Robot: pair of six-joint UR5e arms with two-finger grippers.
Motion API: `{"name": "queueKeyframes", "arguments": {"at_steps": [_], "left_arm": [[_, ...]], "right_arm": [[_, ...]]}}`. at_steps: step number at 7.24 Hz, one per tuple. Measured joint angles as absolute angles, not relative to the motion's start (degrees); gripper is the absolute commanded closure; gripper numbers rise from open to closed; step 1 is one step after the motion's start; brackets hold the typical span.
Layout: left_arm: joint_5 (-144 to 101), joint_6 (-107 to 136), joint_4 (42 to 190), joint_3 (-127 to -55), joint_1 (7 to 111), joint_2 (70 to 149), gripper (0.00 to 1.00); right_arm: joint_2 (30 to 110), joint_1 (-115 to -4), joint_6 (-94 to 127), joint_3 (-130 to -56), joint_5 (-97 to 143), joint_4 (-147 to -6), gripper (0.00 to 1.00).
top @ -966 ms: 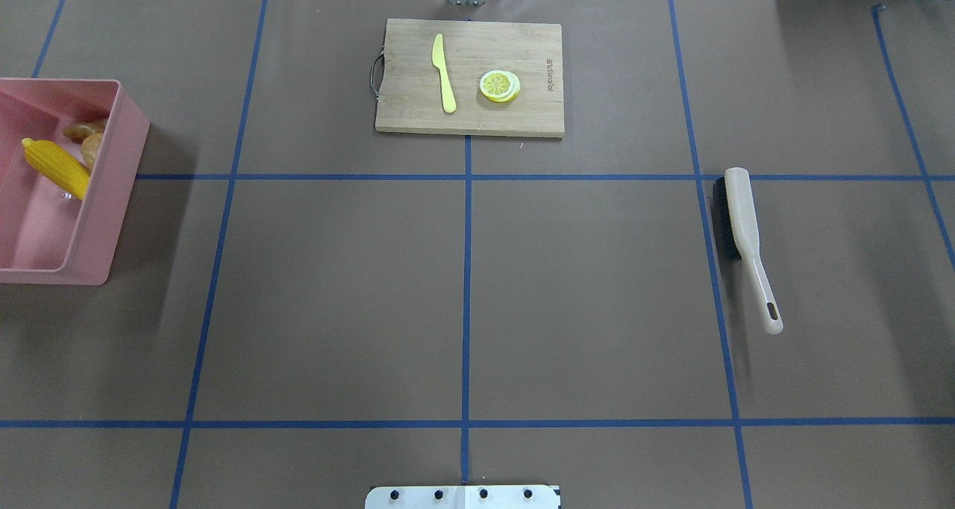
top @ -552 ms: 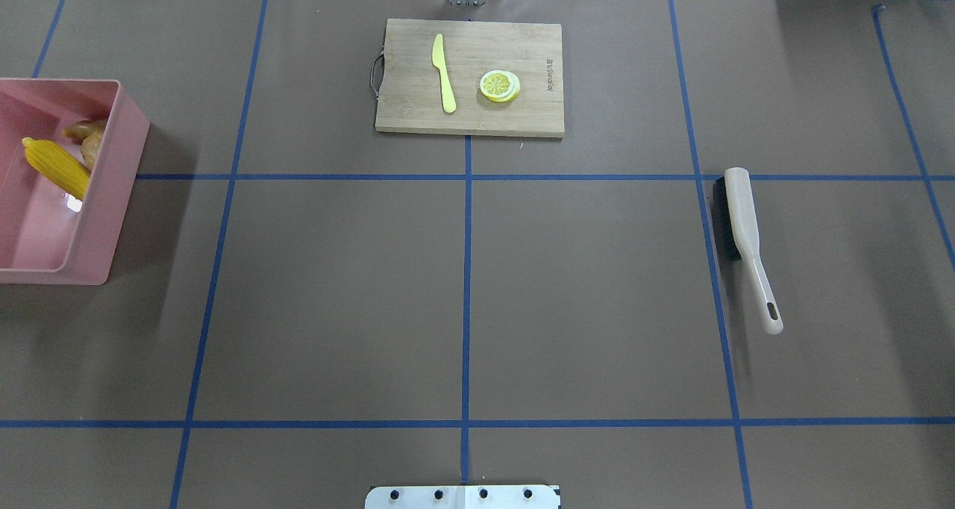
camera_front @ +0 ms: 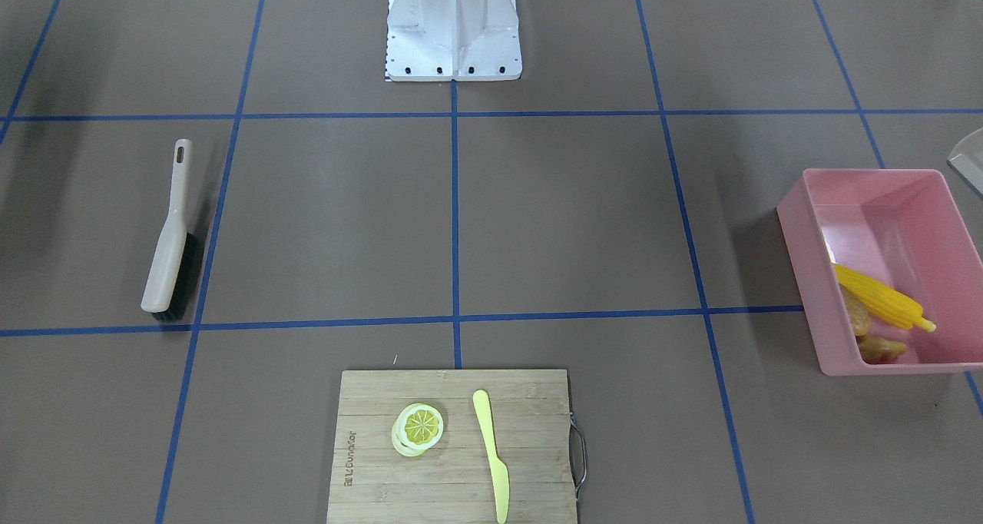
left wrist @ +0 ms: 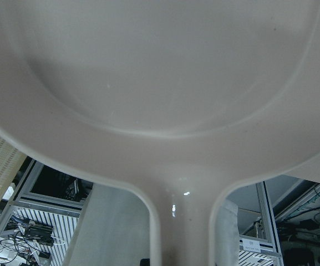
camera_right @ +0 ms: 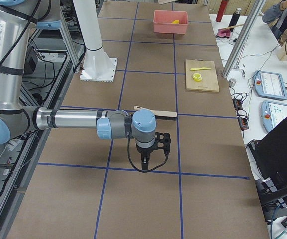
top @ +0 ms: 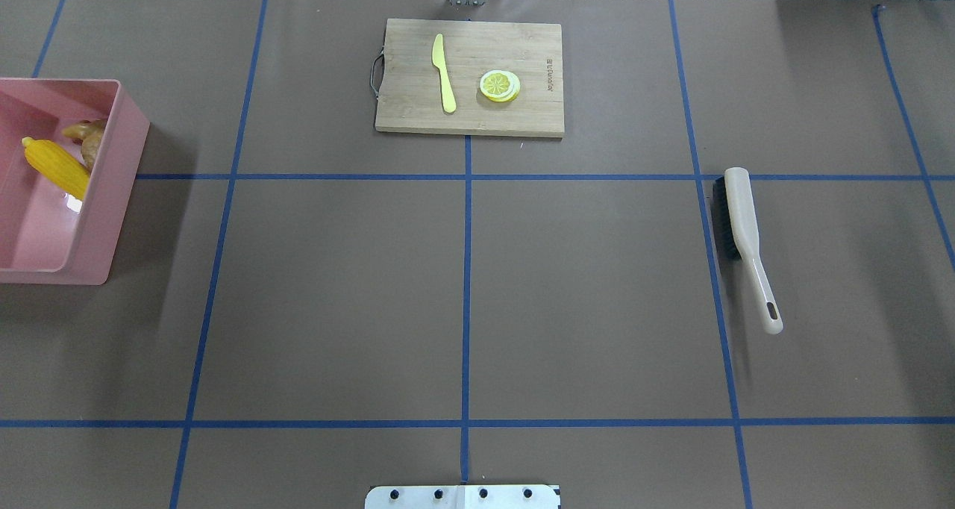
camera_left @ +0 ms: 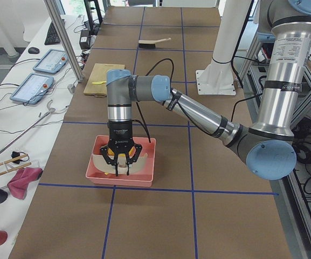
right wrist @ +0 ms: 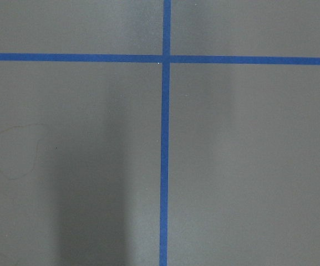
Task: Sweep and dump trash into bin
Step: 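Tip the dustpan over the pink bin with the left gripper to dump food, then bring the empty dustpan back down onto the table with the left gripper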
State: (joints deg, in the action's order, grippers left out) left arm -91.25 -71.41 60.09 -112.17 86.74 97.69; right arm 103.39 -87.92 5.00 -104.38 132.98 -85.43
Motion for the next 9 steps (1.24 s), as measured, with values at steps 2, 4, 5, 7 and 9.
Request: {"name": "queueKeyframes", "arguments": {"at_steps": [2,4,5,7,9], "left_arm": [[-96.7,-71.4,60.9,-113.8,88.4,98.3,1.00],[-105.5,-68.7,62.3,-113.9,88.5,99.4,1.00],[-111.3,-65.1,63.3,-113.7,88.4,99.8,1.00],[-119.4,-56.4,65.0,-113.3,85.6,101.9,1.00],[-124.6,-50.9,65.3,-112.6,78.0,106.3,1.00]], "right_arm": [[103.4,-87.9,5.1,-104.5,133.0,-85.4,0.00],[103.4,-87.9,5.0,-104.7,133.0,-85.4,0.00],[103.4,-87.9,5.0,-104.7,133.0,-85.4,0.00],[103.4,-87.9,5.0,-104.8,133.1,-85.4,0.00],[103.4,-88.0,4.9,-104.9,133.1,-85.4,0.00]]}}
